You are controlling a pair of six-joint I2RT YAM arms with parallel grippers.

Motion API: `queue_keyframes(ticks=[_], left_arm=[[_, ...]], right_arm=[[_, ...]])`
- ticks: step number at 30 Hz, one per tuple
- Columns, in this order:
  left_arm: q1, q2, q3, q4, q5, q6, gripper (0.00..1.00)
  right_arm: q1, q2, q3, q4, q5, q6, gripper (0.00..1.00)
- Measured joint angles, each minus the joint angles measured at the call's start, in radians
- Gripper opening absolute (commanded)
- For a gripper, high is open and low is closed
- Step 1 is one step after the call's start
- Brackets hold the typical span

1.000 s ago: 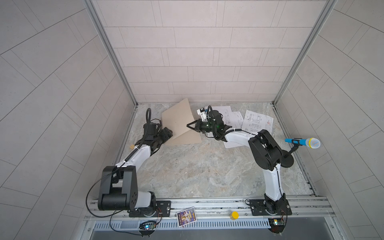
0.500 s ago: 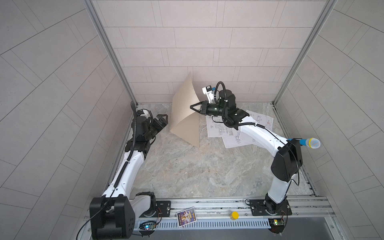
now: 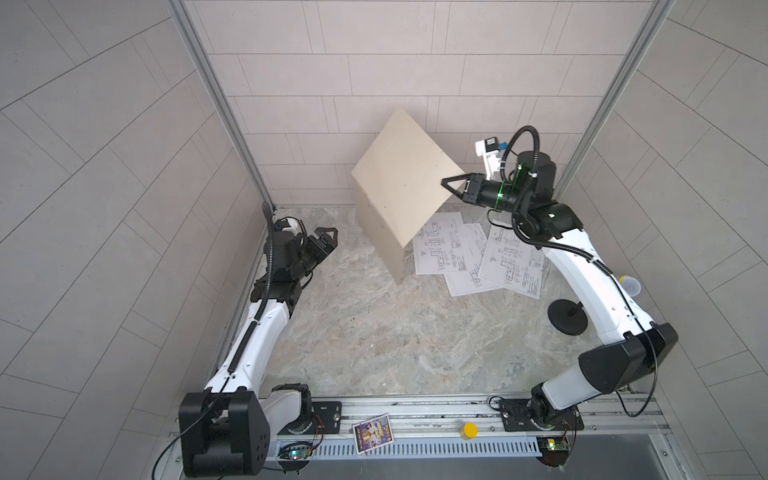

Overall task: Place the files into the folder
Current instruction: 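Lift the folder's top cover with the right gripper while the left gripper holds the folder, then swing the cover over and lay it flat with the right gripper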

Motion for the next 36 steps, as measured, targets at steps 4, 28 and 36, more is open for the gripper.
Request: queue_keyframes(ticks=[4, 28, 36], left_arm=[[-0.042, 0.009, 0.0, 0.002, -0.011, 0.0, 0.91], [-0.098, 0.092, -0.087, 0.087, -0.033, -0.008, 0.91], [-0.098, 0.098, -0.121, 0.092, -0.028, -0.008, 0.91]], right_arm=[[-0.07, -0.045, 0.002, -0.047, -0.011, -0.028, 0.0], [0.148, -0.322, -0.483, -0.322, 0.418, -0.522, 0.0], [0.406, -0.295, -0.678, -0.167, 0.576, -0.504, 0.0]])
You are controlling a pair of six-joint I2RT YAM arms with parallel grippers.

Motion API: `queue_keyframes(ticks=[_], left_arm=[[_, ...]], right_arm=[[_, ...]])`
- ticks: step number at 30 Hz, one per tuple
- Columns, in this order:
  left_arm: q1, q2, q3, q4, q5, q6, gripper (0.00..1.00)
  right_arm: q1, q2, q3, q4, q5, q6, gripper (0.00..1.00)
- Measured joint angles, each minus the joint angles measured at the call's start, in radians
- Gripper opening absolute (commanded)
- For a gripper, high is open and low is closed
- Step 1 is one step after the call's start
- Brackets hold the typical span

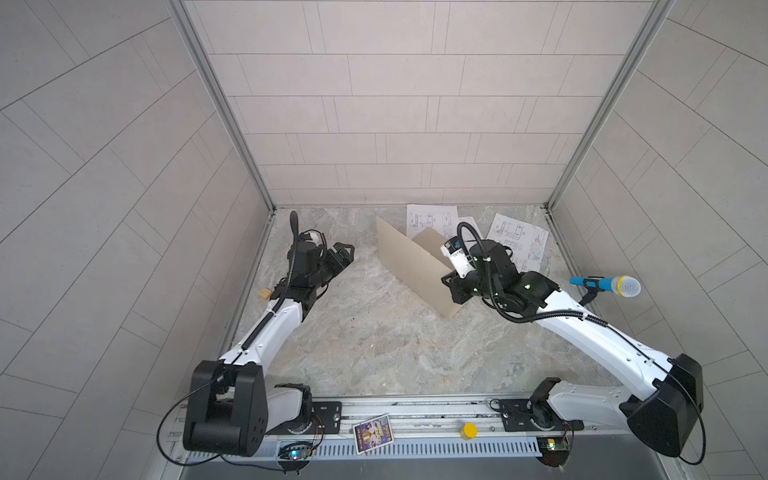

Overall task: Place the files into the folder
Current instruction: 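Swing the cover over and lay it flat with the right gripper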

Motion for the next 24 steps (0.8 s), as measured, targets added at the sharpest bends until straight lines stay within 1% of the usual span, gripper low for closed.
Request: queue_keyframes(ticks=[4, 8, 11, 12, 14, 15, 16, 18, 20, 23, 24], left_arm=[[0.0, 0.0, -0.021, 0.009, 0.006, 0.0, 0.91], [0.0, 0.0, -0.032, 0.01, 0.017, -0.005, 0.91], [0.0, -0.009, -0.044, 0.014, 0.025, -0.02, 0.91], [0.0, -0.021, -0.053, 0.014, 0.026, -0.027, 0.92], [0.002, -0.057, -0.072, 0.007, 0.026, -0.037, 0.92], [0.004, -0.085, -0.082, -0.003, 0.024, -0.042, 0.93], [0.009, -0.114, -0.089, -0.017, 0.024, -0.045, 0.93], [0.018, -0.177, -0.098, -0.048, 0.023, -0.049, 0.94], [0.039, -0.241, -0.099, -0.085, 0.021, -0.053, 0.94], [0.064, -0.33, -0.105, -0.131, 0.021, -0.061, 0.94], [0.068, -0.353, -0.111, -0.141, 0.024, -0.066, 0.94]], right_arm=[[0.104, 0.049, -0.003, 0.078, 0.069, 0.019, 0.0], [0.184, 0.097, -0.003, 0.123, 0.134, 0.03, 0.0], [0.233, 0.125, -0.002, 0.149, 0.169, 0.037, 0.12], [0.249, 0.138, 0.004, 0.153, 0.175, 0.04, 0.19], [0.276, 0.171, 0.019, 0.158, 0.188, 0.046, 0.28], [0.288, 0.192, 0.027, 0.164, 0.191, 0.048, 0.36], [0.299, 0.211, 0.033, 0.172, 0.193, 0.049, 0.41], [0.319, 0.241, 0.04, 0.19, 0.191, 0.05, 0.45], [0.334, 0.267, 0.046, 0.208, 0.182, 0.056, 0.52], [0.352, 0.301, 0.06, 0.228, 0.161, 0.066, 0.54], [0.357, 0.313, 0.068, 0.235, 0.154, 0.07, 0.56]])
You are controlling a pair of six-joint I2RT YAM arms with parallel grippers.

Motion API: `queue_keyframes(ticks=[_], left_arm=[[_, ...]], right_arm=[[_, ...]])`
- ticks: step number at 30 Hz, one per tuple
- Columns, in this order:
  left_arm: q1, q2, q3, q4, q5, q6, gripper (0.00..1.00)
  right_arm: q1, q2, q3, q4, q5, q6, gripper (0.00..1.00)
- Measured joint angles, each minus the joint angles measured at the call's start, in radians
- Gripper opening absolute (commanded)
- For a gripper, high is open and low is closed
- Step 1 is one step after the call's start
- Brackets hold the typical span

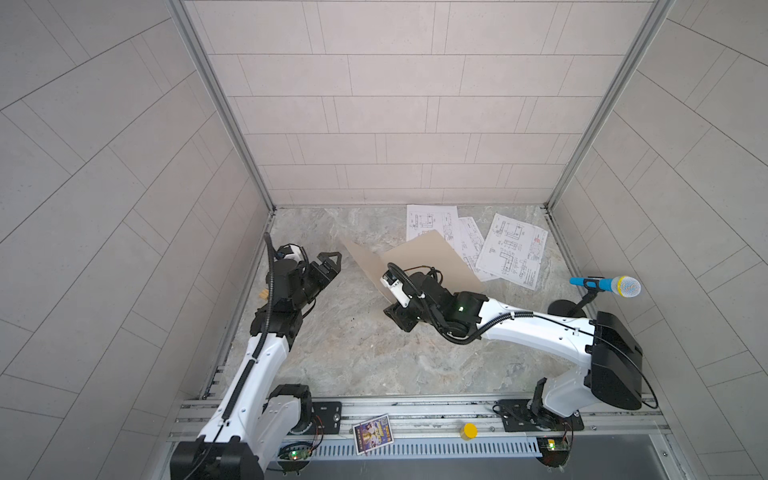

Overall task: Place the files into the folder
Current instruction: 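Swing the cover over and lay it flat with the right gripper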

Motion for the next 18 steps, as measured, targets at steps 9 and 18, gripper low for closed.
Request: queue_keyframes(ticks=[9, 18], left_arm=[[0.0, 0.005, -0.061, -0.103, 0.061, -0.038, 0.94], [-0.003, -0.01, -0.063, -0.134, 0.08, -0.057, 0.9]], right_arm=[[0.012, 0.034, 0.019, 0.063, -0.053, 0.043, 0.78], [0.013, 0.03, 0.027, 0.076, -0.079, 0.045, 0.82]])
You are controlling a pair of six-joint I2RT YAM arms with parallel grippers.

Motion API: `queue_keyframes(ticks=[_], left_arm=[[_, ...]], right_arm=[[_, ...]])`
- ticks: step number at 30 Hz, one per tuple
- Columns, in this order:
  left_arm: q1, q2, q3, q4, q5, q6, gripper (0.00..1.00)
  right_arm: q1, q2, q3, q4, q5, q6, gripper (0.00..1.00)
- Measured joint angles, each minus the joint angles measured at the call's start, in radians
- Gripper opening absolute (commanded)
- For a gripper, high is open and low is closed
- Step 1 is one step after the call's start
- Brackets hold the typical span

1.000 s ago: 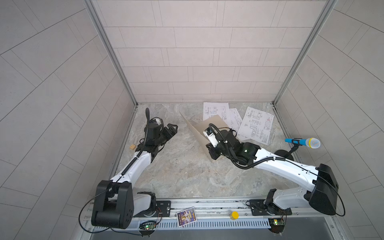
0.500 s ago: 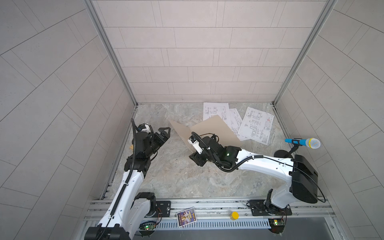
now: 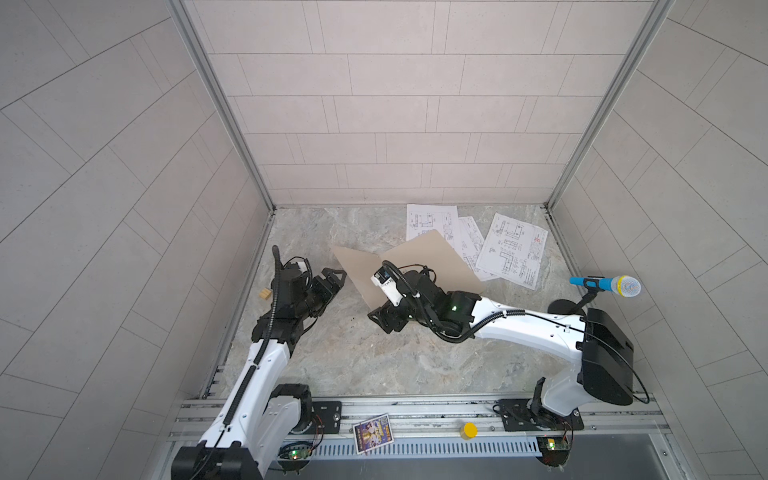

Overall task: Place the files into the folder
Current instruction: 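Swing the cover over and lay it flat with the right gripper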

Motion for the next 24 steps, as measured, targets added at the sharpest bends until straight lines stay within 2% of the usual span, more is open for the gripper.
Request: queue_keyframes(ticks=[11, 19, 22, 24], left_arm=[[-0.025, 0.039, 0.007, 0.0, 0.017, -0.008, 0.86], [-0.053, 0.095, 0.01, 0.006, 0.005, -0.004, 0.72], [-0.053, 0.118, 0.01, 0.002, -0.012, 0.0, 0.72], [-0.053, 0.119, 0.01, -0.006, -0.033, 0.009, 0.72]], right_arm=[[0.0, -0.045, 0.0, 0.0, -0.017, 0.001, 0.84], [-0.018, -0.055, -0.006, -0.004, -0.026, 0.003, 0.86], [-0.098, -0.111, -0.051, -0.01, -0.029, 0.003, 0.86], [-0.208, -0.167, -0.095, -0.027, -0.024, 0.003, 0.87]])
